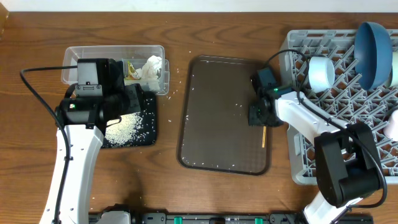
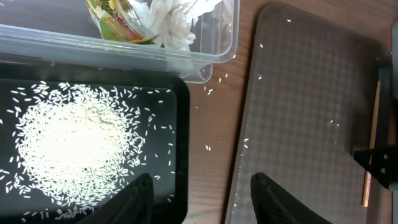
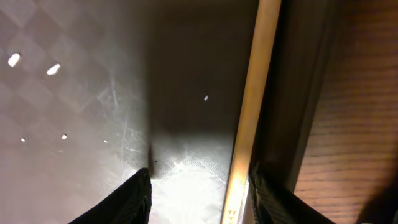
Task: Sort waste into correct bins and load items into the dishwasher rack
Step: 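Move the right gripper to the wooden chopstick and grasp it, then lift the chopstick and lower it into the rack's left edge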
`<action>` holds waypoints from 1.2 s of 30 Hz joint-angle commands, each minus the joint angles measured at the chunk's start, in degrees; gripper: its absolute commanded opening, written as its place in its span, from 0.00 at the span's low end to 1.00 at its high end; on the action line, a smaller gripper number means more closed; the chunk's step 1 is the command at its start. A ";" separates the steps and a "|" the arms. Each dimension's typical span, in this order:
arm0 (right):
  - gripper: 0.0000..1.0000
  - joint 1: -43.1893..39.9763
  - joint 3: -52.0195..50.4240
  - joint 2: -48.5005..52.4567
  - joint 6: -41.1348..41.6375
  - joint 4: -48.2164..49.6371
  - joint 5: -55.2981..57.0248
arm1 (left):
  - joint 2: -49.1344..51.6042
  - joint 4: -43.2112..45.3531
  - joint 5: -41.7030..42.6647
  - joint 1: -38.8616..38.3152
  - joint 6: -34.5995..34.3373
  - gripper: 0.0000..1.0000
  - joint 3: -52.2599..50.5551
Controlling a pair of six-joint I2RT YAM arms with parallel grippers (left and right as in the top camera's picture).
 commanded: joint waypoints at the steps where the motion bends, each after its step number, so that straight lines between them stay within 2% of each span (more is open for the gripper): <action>1: 0.50 0.33 -0.46 0.33 1.07 0.13 2.23 | -0.04 -0.17 -0.37 0.24 -0.28 0.53 0.26; 2: 0.47 0.33 -0.46 0.33 1.07 0.15 2.23 | -0.04 -0.20 -0.37 0.24 -0.28 0.53 0.26; 8: 0.17 0.37 -0.50 0.35 1.07 -0.48 2.12 | -0.04 -0.17 -0.37 0.26 -0.28 0.53 0.26; 10: 0.11 0.37 -0.90 0.35 1.11 -0.44 2.12 | -0.04 -0.20 -0.37 0.26 -0.28 0.53 0.26; 22: 0.08 0.37 -3.91 0.35 1.49 1.07 1.97 | -0.04 -0.17 -0.37 0.24 -0.28 0.53 0.26; 29: 0.01 0.35 -3.04 0.02 1.31 1.60 1.66 | -0.04 -0.17 -0.37 0.24 -0.28 0.53 0.26; 36: 0.01 0.24 1.79 -4.50 -5.44 0.00 1.68 | -0.04 -0.17 -0.37 0.24 -0.31 0.53 0.26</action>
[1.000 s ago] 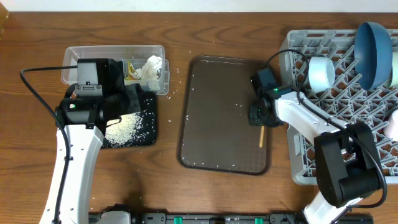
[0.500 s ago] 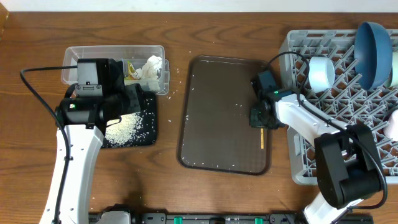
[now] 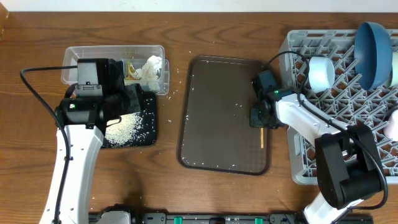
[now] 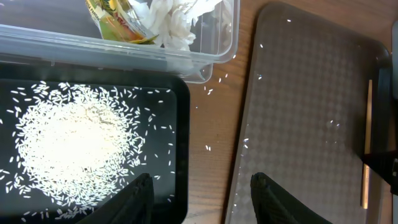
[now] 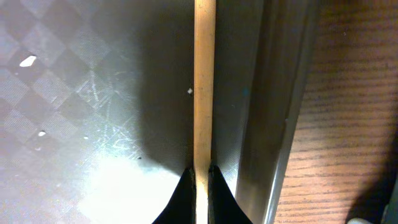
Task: Sort waste into correct bins and load items into the dishwasher rack
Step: 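Lift the chopstick and lower it into the rack's left edge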
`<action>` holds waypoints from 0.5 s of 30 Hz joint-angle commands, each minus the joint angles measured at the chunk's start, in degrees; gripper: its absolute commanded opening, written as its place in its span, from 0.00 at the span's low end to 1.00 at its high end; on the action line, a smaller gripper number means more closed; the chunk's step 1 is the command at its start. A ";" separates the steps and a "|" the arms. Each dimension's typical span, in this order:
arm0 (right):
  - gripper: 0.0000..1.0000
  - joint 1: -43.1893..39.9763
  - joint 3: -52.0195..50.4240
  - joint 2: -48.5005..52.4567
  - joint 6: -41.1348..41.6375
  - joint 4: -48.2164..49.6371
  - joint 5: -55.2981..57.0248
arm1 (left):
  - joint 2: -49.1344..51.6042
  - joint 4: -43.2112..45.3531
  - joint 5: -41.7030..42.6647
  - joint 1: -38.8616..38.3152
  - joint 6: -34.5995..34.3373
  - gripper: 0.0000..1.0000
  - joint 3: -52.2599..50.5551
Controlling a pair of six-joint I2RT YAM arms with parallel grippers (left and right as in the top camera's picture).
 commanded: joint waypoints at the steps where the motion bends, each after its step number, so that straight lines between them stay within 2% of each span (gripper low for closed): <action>1: 0.01 0.20 3.76 -4.66 -5.57 -0.85 0.24 | -0.02 -0.20 -0.37 0.24 -0.31 0.53 0.26; 8: 0.01 -1.79 8.00 -12.90 -11.52 -5.14 0.68 | -0.02 -0.22 -0.37 0.24 -0.31 0.53 0.26; 15: 0.01 -9.31 8.35 -17.79 -14.91 -9.38 0.66 | -0.02 -0.20 -0.37 0.24 -0.28 0.53 0.26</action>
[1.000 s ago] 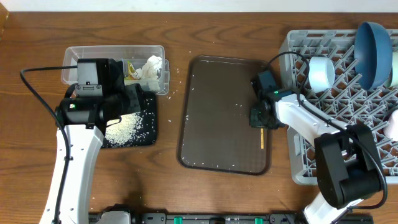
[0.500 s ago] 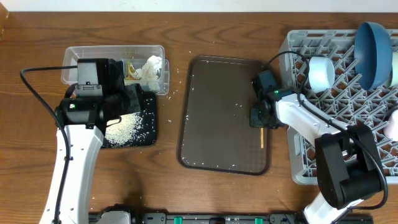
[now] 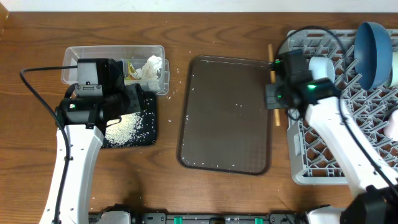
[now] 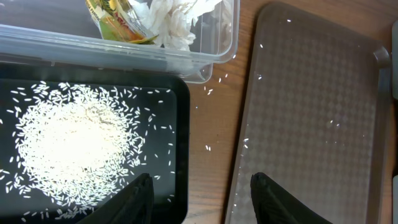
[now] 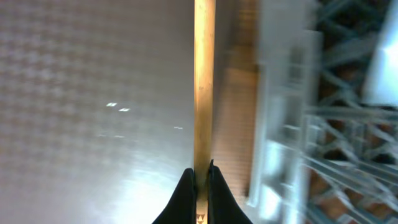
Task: Sort waste into correct bins and load items into the dishwasher rack
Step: 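Lift the chopstick and lower it into the rack's left edge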
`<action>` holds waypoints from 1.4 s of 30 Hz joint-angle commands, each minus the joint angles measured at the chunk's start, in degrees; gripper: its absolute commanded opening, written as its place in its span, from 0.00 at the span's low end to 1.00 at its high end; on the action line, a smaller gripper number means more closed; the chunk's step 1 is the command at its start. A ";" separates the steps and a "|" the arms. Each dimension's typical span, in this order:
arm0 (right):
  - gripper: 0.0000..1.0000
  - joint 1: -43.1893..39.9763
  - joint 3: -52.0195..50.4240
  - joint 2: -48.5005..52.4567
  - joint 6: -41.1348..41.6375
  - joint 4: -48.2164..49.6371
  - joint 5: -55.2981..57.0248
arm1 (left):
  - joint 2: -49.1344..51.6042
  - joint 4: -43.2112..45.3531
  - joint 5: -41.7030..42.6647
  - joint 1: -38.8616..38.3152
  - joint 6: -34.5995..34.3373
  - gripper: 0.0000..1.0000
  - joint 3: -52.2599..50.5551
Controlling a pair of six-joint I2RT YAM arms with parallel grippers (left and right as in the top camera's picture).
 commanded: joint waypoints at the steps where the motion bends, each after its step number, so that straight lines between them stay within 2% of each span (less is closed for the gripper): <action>1: 0.01 -4.61 0.44 -0.79 -2.51 -2.32 0.57 | -0.04 -0.20 -0.37 0.24 -0.28 0.53 0.26; 10: 0.01 -11.69 0.31 -0.20 -2.78 -5.53 0.59 | -0.04 -0.15 -0.39 0.26 -0.26 0.53 0.26; 27: 0.07 -12.13 0.31 0.20 -6.14 -7.06 0.68 | -0.04 -0.15 -1.86 0.24 -0.28 0.53 0.26; 42: 0.20 -12.13 0.31 0.24 -6.12 -5.79 0.79 | -0.04 -0.13 -1.86 0.26 -0.26 0.53 0.26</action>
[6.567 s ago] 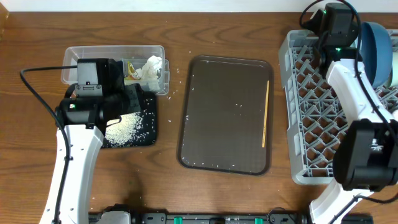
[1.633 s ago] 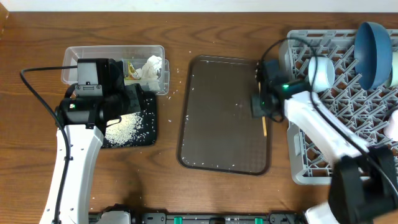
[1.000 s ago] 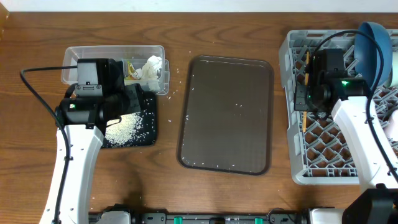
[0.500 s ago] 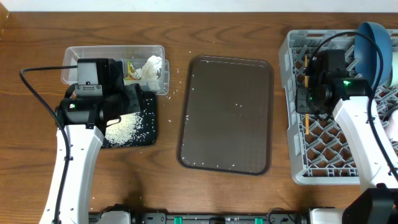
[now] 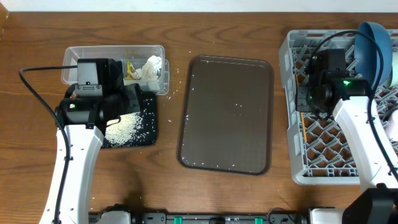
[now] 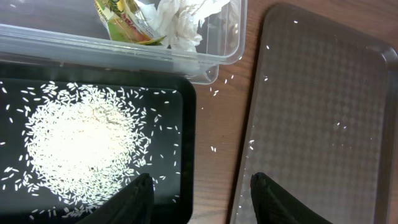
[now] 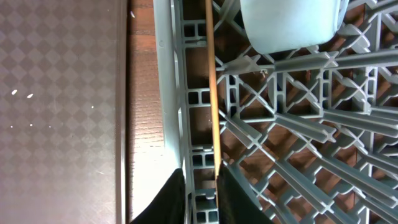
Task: Sort waste into correct bins and load items into the dishwasher rack
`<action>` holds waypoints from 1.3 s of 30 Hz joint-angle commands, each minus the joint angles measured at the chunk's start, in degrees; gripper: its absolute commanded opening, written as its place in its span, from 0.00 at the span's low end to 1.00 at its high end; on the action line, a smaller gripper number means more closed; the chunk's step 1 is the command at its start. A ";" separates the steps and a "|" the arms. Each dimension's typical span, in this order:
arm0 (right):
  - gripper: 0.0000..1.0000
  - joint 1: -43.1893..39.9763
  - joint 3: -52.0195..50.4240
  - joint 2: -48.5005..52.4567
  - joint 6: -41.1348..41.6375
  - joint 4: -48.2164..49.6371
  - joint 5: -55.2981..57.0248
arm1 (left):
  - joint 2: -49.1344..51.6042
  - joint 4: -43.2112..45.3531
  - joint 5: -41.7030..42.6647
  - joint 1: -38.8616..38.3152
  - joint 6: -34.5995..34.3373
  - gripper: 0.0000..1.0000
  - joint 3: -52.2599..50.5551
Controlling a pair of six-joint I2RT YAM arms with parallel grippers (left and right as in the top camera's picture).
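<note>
A thin wooden chopstick (image 7: 211,87) lies lengthwise in the left edge row of the grey dishwasher rack (image 7: 163,74). My right gripper (image 7: 200,179) hangs over that row with its fingers slightly apart. The stick's near end rests against the inner face of the right finger, and the other finger is clear of it. A white cup (image 7: 292,22) sits in the rack just beyond. My left gripper (image 6: 202,199) is open and holds nothing. It hovers over the right edge of the black tray of rice (image 6: 93,143) and the bare table.
A brown serving tray (image 5: 227,112) with a few rice grains lies mid-table. A clear bin (image 5: 112,56) with a wrapper and crumpled tissue stands behind the black tray. A blue bowl (image 5: 373,50) stands in the rack at the back right.
My right gripper went from the brown tray's right edge to over the rack's left row. Its fingers have parted and the chopstick lies in the rack. The left arm shifted slightly.
My right gripper stood open around the chopstick on the brown tray's right side. Then it was shut on it. Then it held the stick raised between the tray and the rack. Now the stick is in the rack. The left gripper stayed open by the rice tray.
</note>
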 commanded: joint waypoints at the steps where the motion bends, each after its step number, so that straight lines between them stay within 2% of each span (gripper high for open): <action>1: 0.24 -0.33 0.31 0.50 -0.72 0.31 0.09 | -0.04 -0.15 -0.57 0.26 -0.28 0.53 0.26; 6: 0.40 -0.31 0.31 0.50 -0.70 2.47 -2.97 | -0.04 -0.15 -0.57 0.24 -0.31 0.53 0.26; 8: 0.47 -0.26 0.31 0.50 -0.70 4.57 -5.75 | -0.04 -0.17 -0.50 0.20 -0.31 0.60 0.26; 12: 0.57 -0.20 0.31 0.50 -0.66 12.00 -11.26 | -0.04 0.11 0.26 -0.63 1.92 0.63 0.26; 16: 0.59 -0.17 0.31 0.50 -0.50 19.43 -15.93 | -0.04 0.90 1.36 -2.29 3.85 0.65 0.26; 19: 0.59 -0.24 0.31 0.50 -0.50 21.53 -15.63 | 0.04 0.59 1.38 -2.62 3.76 0.68 0.26; 21: 0.63 -0.37 0.31 0.50 -0.52 21.29 -13.97 | 0.28 -0.57 1.38 -2.62 3.74 0.68 0.26; 23: 0.74 -0.74 0.37 0.48 -0.55 20.28 -10.27 | 0.74 -2.62 1.36 -2.60 3.54 0.69 0.26; 26: 0.84 -2.01 0.76 -0.59 -0.52 17.07 -6.84 | 1.38 -6.49 1.25 -2.60 3.56 0.72 0.26; 30: 0.85 -4.07 0.74 -4.81 -0.07 13.05 -6.86 | 1.01 -12.20 0.92 -2.60 3.63 0.72 0.26; 34: 0.83 -5.79 0.44 -10.99 -0.07 10.67 -6.86 | -1.88 -13.49 -0.35 -2.60 4.92 0.73 0.20; 36: 0.85 -6.29 -0.59 -14.47 -0.07 10.71 -6.88 | -4.79 -12.70 -2.25 -2.60 4.92 0.73 -0.15; 39: 0.92 -6.32 -3.58 -19.67 -0.07 12.41 -7.04 | -10.38 -9.55 -3.82 -2.60 5.40 0.73 -2.16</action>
